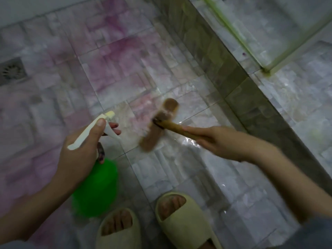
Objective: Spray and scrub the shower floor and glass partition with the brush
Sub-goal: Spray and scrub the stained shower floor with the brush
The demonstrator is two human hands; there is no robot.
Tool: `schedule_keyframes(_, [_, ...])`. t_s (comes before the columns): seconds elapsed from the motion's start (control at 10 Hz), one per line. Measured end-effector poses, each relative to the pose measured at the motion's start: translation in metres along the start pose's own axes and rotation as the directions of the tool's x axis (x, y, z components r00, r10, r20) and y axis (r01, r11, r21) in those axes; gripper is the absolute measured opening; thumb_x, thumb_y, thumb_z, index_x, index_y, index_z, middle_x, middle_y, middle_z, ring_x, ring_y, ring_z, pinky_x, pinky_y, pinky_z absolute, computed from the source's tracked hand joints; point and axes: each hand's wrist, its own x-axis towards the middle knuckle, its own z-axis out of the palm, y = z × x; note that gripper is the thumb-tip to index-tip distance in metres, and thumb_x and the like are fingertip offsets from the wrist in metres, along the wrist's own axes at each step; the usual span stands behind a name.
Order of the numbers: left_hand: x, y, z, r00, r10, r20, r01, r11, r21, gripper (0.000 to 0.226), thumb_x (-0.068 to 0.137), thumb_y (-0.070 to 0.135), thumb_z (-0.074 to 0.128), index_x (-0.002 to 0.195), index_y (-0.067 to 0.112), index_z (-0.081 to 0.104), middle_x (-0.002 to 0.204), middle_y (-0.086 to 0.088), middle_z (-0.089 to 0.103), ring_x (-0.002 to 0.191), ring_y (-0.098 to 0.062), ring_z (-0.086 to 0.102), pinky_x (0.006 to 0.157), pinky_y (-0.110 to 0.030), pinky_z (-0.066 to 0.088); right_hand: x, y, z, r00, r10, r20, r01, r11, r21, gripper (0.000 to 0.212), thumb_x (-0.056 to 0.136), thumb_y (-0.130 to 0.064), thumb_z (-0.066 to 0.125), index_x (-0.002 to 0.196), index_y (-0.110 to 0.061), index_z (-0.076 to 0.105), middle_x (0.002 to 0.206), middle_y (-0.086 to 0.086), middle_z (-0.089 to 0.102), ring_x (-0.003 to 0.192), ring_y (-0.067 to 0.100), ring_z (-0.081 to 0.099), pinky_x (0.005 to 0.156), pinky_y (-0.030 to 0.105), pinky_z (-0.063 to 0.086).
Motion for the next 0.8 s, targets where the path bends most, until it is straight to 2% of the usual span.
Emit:
schedule_keyframes(0.1, [-0.004, 0.02, -0.005, 0.997, 0.04, -0.067, -0.047, 0.994, -0.101, 0.05, 0.089, 0.072, 0.051, 0.086, 0.031, 0.08, 0.096, -0.002, 0.078, 0.05, -0.027, 0.058, 0.046, -0.023, 0.05, -0.02, 0.0, -0.033, 0.99, 0.085, 0.115, -0.085, 0.996, -0.003, 0.051, 0.099, -0.037, 0.041, 0.135, -0.066, 0.02, 0.117, 0.0, 0.066, 0.093, 0.017, 0.065, 0.087, 0.038, 0.05])
schedule_keyframes(0.2, [0.002, 0.022, -0.01, 0.994, 0.037, -0.103, -0.053, 0.986, -0.156, 0.029, 0.088, 0.063, 0.053, 0.086, 0.05, 0.078, 0.099, 0.006, 0.079, 0.085, -0.054, 0.066, 0.076, -0.06, 0.057, 0.055, -0.03, -0.011, 0.999, 0.013, -0.047, -0.013, 1.0, 0.012, 0.051, 0.1, -0.032, 0.04, 0.145, -0.049, 0.023, 0.113, 0.011, 0.066, 0.096, 0.028, 0.063, 0.081, 0.038, 0.048])
schedule_keyframes(0.3, [0.012, 0.02, -0.014, 0.985, 0.012, -0.17, -0.049, 0.976, -0.212, 0.024, 0.091, 0.061, 0.058, 0.084, 0.05, 0.078, 0.094, 0.009, 0.079, 0.098, -0.038, 0.071, 0.08, -0.047, 0.061, 0.102, -0.039, -0.022, 0.99, -0.042, -0.132, 0.042, 0.999, -0.004, 0.051, 0.1, -0.032, 0.038, 0.147, -0.045, 0.022, 0.113, 0.014, 0.065, 0.086, 0.025, 0.061, 0.074, 0.031, 0.045])
schedule_keyframes(0.4, [0.021, 0.029, -0.02, 0.98, 0.0, -0.2, -0.043, 0.978, -0.207, 0.037, 0.087, 0.057, 0.05, 0.094, 0.037, 0.081, 0.088, 0.012, 0.079, 0.072, -0.032, 0.064, 0.048, -0.025, 0.049, 0.074, -0.012, -0.053, 0.999, 0.028, 0.028, -0.027, 0.999, -0.026, 0.048, 0.097, -0.042, 0.037, 0.135, -0.067, 0.021, 0.113, 0.007, 0.065, 0.087, 0.033, 0.068, 0.08, 0.047, 0.056])
schedule_keyframes(0.5, [0.031, 0.035, -0.03, 0.97, 0.018, -0.242, -0.059, 0.985, -0.162, 0.041, 0.096, 0.057, 0.049, 0.101, 0.027, 0.078, 0.091, 0.017, 0.078, 0.06, -0.037, 0.054, 0.05, -0.029, 0.049, 0.087, -0.035, -0.058, 0.998, 0.069, 0.001, -0.069, 0.998, -0.017, 0.048, 0.099, -0.038, 0.034, 0.136, -0.064, 0.019, 0.099, 0.008, 0.064, 0.068, 0.032, 0.065, 0.065, 0.045, 0.058])
schedule_keyframes(0.6, [0.04, 0.032, -0.037, 0.964, 0.051, -0.261, -0.1, 0.979, -0.176, 0.045, 0.091, 0.063, 0.05, 0.107, 0.03, 0.077, 0.097, 0.01, 0.079, 0.08, -0.049, 0.061, 0.077, -0.056, 0.056, 0.166, -0.074, -0.062, 0.985, -0.086, -0.146, 0.076, 0.994, -0.072, 0.049, 0.102, -0.03, 0.034, 0.144, -0.053, 0.022, 0.101, 0.016, 0.063, 0.05, 0.019, 0.05, 0.044, 0.028, 0.046])
schedule_keyframes(0.7, [0.048, 0.029, -0.046, 0.96, 0.072, -0.271, -0.12, 0.979, -0.165, 0.063, 0.091, 0.063, 0.049, 0.121, 0.014, 0.072, 0.099, 0.009, 0.079, 0.081, -0.061, 0.059, 0.065, -0.059, 0.055, 0.174, -0.069, -0.093, 0.987, -0.113, -0.111, 0.105, 0.992, -0.074, 0.04, 0.098, -0.05, 0.028, 0.118, -0.083, 0.015, 0.098, 0.012, 0.063, 0.054, 0.031, 0.059, 0.043, 0.028, 0.046])
schedule_keyframes(0.8, [0.052, 0.035, -0.059, 0.956, 0.046, -0.291, -0.104, 0.977, -0.187, 0.055, 0.094, 0.059, 0.05, 0.116, 0.014, 0.073, 0.093, 0.012, 0.079, 0.052, -0.028, 0.059, 0.044, -0.03, 0.048, 0.138, -0.043, -0.113, 0.999, 0.044, -0.003, -0.044, 0.998, 0.045, 0.039, 0.095, -0.052, 0.032, 0.122, -0.078, 0.025, 0.083, 0.019, 0.064, 0.057, 0.038, 0.062, 0.048, 0.036, 0.052])
